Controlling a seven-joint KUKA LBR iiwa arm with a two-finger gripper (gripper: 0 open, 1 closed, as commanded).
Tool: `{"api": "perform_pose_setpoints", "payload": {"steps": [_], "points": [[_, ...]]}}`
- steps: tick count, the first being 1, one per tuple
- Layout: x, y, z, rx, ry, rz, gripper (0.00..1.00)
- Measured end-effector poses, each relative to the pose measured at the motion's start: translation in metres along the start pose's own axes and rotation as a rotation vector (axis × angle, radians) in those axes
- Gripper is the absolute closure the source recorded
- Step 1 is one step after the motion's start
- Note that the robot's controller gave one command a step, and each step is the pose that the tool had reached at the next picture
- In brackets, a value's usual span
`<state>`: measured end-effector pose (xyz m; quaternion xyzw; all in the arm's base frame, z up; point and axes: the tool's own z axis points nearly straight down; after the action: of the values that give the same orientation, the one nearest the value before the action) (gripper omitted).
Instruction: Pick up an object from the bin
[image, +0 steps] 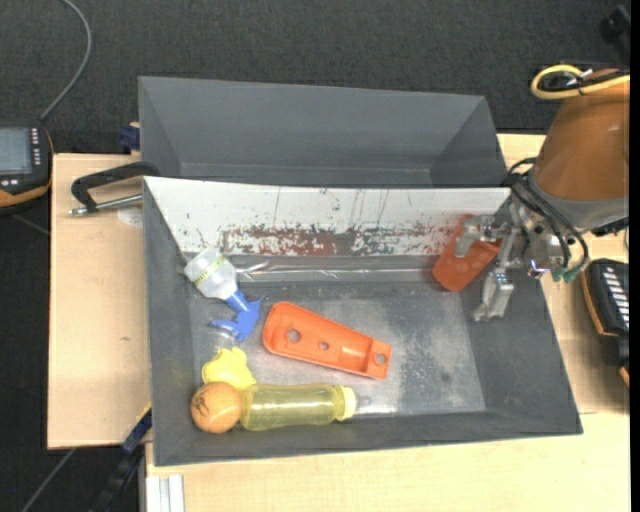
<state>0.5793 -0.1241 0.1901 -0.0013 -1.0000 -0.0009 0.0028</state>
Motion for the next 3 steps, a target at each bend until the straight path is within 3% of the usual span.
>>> {"api": "perform_pose_setpoints", "payload": {"steps": [1, 2, 3], "points": [[-0.002, 0.001, -0.005, 0.001, -0.009, -0.002, 0.0], [-0.003, 0.054, 0.071, 0.0, -0.008, -0.017, 0.0], [0.002, 0.075, 0.089, -0.001, -0.005, 0.071, 0.0]]}}
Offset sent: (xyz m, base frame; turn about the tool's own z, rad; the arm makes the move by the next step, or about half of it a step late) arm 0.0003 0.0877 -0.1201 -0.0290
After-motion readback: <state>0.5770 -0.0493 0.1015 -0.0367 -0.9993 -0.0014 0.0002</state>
